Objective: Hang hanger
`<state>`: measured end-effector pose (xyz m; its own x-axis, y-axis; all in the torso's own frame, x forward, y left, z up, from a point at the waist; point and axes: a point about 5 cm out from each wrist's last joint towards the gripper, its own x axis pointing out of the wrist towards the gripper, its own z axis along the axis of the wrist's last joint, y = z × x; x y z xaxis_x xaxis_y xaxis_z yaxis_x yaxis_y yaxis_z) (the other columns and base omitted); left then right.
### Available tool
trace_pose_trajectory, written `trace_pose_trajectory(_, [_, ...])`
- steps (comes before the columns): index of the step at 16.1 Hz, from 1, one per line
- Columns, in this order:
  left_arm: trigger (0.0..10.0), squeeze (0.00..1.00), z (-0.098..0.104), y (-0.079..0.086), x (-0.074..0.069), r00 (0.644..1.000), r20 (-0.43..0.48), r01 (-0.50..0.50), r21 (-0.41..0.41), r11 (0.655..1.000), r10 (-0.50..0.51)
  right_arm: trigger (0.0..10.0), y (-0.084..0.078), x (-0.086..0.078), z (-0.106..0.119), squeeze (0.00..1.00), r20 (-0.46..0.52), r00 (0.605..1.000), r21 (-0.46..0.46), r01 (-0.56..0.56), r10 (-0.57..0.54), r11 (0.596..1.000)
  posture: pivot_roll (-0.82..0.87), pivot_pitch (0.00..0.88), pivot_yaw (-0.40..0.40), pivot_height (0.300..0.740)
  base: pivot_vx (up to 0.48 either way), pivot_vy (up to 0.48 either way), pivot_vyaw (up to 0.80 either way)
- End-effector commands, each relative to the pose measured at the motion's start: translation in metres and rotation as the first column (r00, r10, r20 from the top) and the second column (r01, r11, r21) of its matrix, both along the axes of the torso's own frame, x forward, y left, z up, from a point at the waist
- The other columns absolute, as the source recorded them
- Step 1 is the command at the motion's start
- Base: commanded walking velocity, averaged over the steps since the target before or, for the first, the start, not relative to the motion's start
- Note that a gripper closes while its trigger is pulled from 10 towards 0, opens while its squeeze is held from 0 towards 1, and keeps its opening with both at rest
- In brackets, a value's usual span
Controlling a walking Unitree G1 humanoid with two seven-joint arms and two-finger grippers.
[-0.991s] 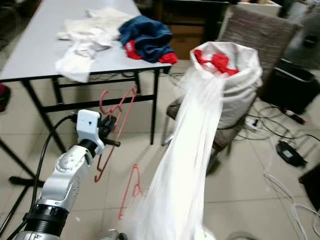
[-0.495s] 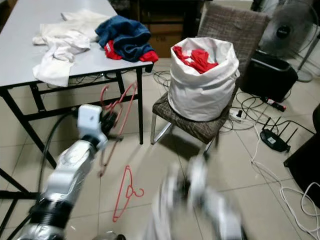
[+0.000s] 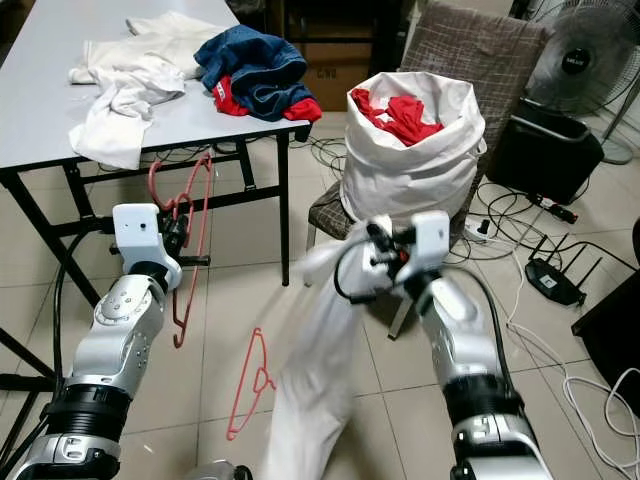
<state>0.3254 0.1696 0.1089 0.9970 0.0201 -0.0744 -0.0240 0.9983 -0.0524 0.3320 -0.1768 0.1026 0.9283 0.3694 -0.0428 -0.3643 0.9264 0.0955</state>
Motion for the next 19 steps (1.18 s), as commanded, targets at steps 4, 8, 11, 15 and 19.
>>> trace_pose_trajectory(4, [10.0,0.0,-0.001,0.012,-0.011,0.997,0.003,-0.073,0.03,0.997,0.073,10.0,-0.003,0.009,0.012,0.0,0.012,0.998,-0.069,0.061,-0.061,0.996,0.06,0.0,-0.014,0.74,0.0,0.0,0.0])
trace_pose_trajectory(8, [10.0,0.0,-0.007,0.05,-0.031,0.971,-0.032,-0.234,0.106,0.966,0.238,10.0,-0.015,0.017,0.031,0.0,0.073,0.987,-0.13,0.152,-0.143,0.98,0.06,0.0,-0.005,0.74,0.0,0.0,0.0])
trace_pose_trajectory(11, [10.0,0.0,-0.005,0.052,-0.032,0.979,-0.044,-0.193,0.118,0.974,0.199,10.0,-0.024,0.022,0.037,0.0,0.084,0.978,-0.128,0.199,-0.19,0.972,0.06,0.0,-0.005,0.74,0.0,0.0,0.0])
trace_pose_trajectory(15, [10.0,0.0,-0.004,0.03,-0.032,0.993,-0.05,-0.102,0.072,0.992,0.106,10.0,-0.022,0.034,0.053,0.0,0.103,0.972,-0.135,0.224,-0.212,0.965,0.07,0.0,-0.002,0.74,0.0,0.0,0.24])
trace_pose_trajectory(19, [10.0,0.0,0.0,0.025,-0.027,0.996,-0.049,-0.07,0.068,0.995,0.073,10.0,-0.008,0.038,0.115,0.0,0.154,0.959,-0.364,-0.168,0.237,0.916,0.07,0.0,0.001,0.74,0.0,0.0,0.0])
